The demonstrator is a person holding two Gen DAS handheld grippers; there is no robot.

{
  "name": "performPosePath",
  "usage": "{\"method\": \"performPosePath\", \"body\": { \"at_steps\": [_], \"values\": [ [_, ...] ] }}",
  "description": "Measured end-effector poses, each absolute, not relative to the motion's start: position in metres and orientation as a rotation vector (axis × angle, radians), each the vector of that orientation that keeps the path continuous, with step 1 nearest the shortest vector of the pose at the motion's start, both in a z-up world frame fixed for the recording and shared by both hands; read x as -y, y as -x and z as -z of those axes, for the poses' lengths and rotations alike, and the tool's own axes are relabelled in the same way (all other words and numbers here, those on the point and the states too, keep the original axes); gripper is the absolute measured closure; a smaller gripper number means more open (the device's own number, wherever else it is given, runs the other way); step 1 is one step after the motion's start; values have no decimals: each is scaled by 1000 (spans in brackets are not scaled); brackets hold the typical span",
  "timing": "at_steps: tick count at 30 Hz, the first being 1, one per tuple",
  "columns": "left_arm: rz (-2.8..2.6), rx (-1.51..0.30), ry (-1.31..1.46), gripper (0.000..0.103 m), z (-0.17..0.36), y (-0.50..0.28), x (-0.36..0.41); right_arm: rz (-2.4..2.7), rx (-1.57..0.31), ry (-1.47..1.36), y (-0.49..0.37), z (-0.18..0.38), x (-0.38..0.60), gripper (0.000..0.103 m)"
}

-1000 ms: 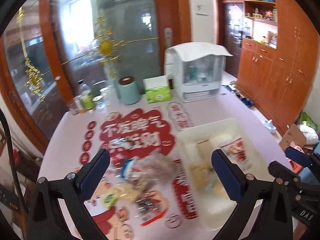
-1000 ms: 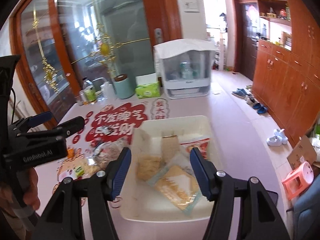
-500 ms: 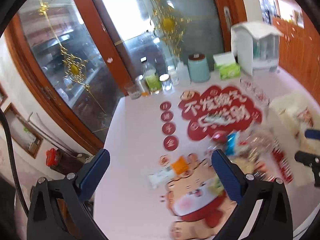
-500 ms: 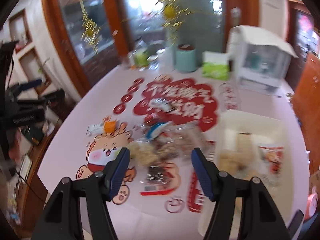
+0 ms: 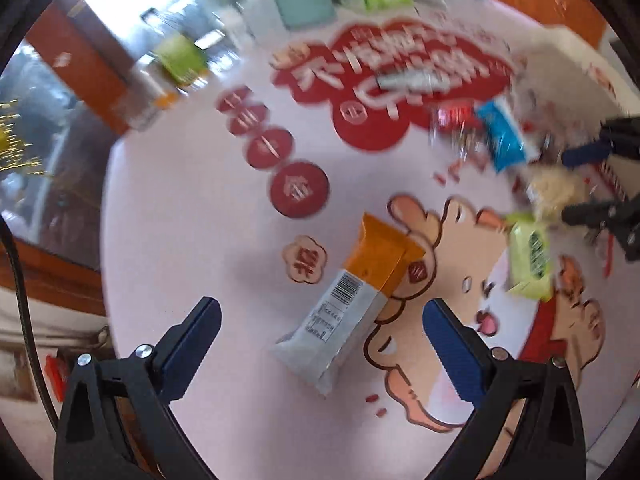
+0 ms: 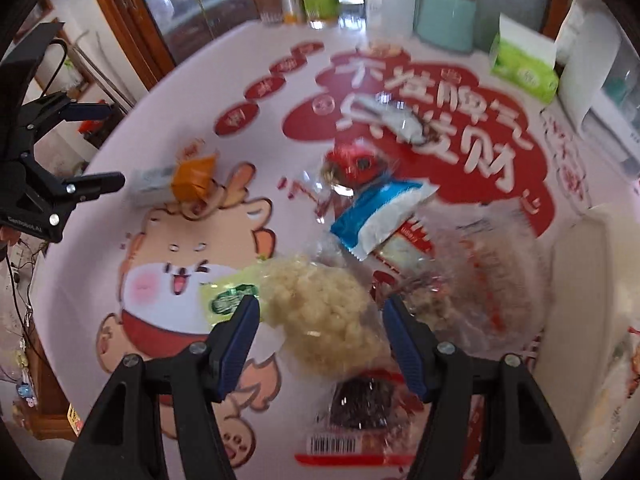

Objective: Organize snacks
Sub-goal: 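Grasp a rice-cracker bag with the right tool while the left tool grasps an orange-and-white bar, then carry both snacks over the white tray and open both tools to drop them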

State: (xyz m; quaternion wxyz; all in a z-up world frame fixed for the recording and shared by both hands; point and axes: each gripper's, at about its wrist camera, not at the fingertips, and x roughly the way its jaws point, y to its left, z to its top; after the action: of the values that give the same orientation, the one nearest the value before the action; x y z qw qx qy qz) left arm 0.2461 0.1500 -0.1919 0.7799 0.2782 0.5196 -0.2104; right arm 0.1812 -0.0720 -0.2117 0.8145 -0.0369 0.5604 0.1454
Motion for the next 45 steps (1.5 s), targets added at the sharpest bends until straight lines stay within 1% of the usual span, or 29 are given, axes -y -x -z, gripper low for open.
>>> {"method": "performPosePath", "body": {
  "at_steps": [6,8,10,11,12,13,14,15,17,18,20,24,34,38,45],
  "values": [
    [529,-1197,-669,3,236,-262,-141,-352,-1234,47,-194,228,72,38],
    [539,-1222,-667,5,244,-267,-140,-387,-1258,29,-196,232,73,37],
    [558,-1236,-628,11,243,-274,-141,-407,-1278,15,-198,236,75,37],
    [565,-1245,-613,16,244,-275,-141,-415,-1288,5,-198,238,76,37],
    [576,-1252,-596,26,243,-277,-141,-421,-1300,-4,-199,240,77,39],
    [592,-1263,-575,32,241,-277,-141,-425,-1304,-5,-200,241,75,42],
    [607,-1272,-556,47,240,-277,-140,-425,-1304,1,-199,241,74,43],
    [616,-1277,-535,60,238,-276,-139,-423,-1306,11,-199,242,73,44],
    [588,-1263,-546,65,235,-273,-137,-414,-1298,30,-196,240,69,47],
    [583,-1257,-535,70,233,-270,-137,-408,-1293,36,-194,239,68,48],
    [574,-1263,-503,72,228,-267,-136,-400,-1283,41,-192,237,65,49],
    [536,-1235,-454,72,211,-255,-136,-385,-1236,23,-182,223,65,50],
    [389,-1134,-333,72,135,-213,-117,-372,-1063,-65,-145,155,78,50],
    [363,-1104,-295,72,108,-187,-95,-352,-1011,-100,-117,130,91,50],
    [424,-1052,-230,72,69,-125,-34,-300,-987,-167,-61,105,132,50]
  ]
}}
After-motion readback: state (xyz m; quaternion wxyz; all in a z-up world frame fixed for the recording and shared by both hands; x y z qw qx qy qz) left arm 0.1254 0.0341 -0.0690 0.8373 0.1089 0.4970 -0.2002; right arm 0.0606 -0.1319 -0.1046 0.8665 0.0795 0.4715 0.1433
